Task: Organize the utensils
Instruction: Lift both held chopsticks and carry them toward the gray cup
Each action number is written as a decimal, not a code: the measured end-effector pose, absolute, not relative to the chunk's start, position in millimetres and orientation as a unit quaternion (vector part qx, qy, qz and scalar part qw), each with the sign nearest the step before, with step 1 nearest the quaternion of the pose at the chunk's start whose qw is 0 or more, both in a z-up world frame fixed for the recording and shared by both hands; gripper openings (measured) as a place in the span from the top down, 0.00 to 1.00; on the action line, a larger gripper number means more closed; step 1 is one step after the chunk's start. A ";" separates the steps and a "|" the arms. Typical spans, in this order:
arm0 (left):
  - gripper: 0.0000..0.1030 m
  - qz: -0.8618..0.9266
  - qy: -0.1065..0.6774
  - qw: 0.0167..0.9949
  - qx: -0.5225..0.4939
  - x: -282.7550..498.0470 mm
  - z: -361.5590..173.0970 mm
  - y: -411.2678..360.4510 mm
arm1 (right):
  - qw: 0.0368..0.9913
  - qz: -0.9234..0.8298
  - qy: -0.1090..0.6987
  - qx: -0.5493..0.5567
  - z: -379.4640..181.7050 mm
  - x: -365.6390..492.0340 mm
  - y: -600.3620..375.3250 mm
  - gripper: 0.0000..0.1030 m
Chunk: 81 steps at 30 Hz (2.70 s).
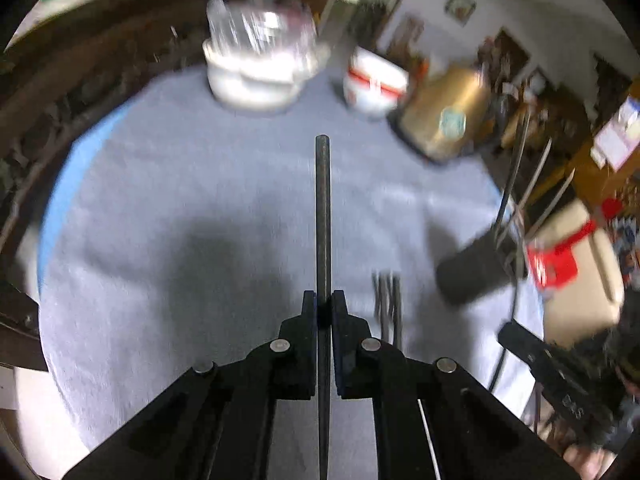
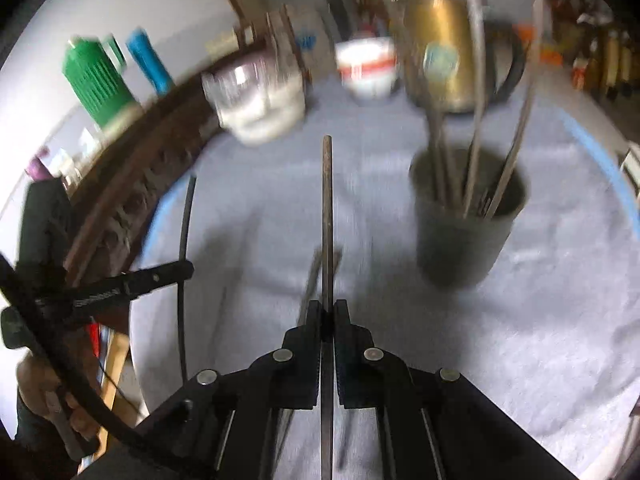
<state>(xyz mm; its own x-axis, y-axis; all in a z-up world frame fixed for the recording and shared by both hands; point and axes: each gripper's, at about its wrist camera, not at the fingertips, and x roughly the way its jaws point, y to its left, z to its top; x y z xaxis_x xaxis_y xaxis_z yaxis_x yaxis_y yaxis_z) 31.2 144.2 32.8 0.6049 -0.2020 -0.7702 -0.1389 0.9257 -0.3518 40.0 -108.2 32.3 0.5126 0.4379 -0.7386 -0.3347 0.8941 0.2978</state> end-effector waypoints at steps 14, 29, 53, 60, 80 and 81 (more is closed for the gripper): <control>0.93 0.049 0.252 0.960 -0.109 33.2 44.1 99.4 | 0.965 0.126 0.228 0.033 44.1 8.7 -122.4 0.94; 0.93 0.058 0.228 0.969 -0.079 -7.0 41.7 97.6 | 0.968 0.107 0.228 0.021 30.6 -14.4 -130.2 0.94; 0.92 0.035 0.237 0.964 -0.112 -69.3 50.3 116.8 | 0.957 0.101 0.259 0.081 43.1 -81.2 -175.1 0.94; 0.92 0.033 0.241 0.962 -0.124 -70.0 50.3 118.6 | 0.953 0.098 0.266 0.108 40.8 -79.2 -185.2 0.94; 0.94 0.035 0.238 0.961 -0.137 -65.2 58.2 124.3 | 0.956 0.092 0.247 0.130 51.4 -66.5 -194.3 0.94; 0.94 0.036 0.238 0.961 -0.137 -64.7 58.1 124.8 | 0.955 0.092 0.249 0.131 50.2 -65.4 -194.4 0.94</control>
<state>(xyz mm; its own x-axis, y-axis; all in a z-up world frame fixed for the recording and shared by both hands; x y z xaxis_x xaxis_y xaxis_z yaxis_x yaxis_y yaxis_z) -64.7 124.8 58.1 0.8846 0.0036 -0.4664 -0.1341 0.9597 -0.2471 -65.4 -194.4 50.2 0.8593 0.2409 -0.4512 -0.1109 0.9489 0.2954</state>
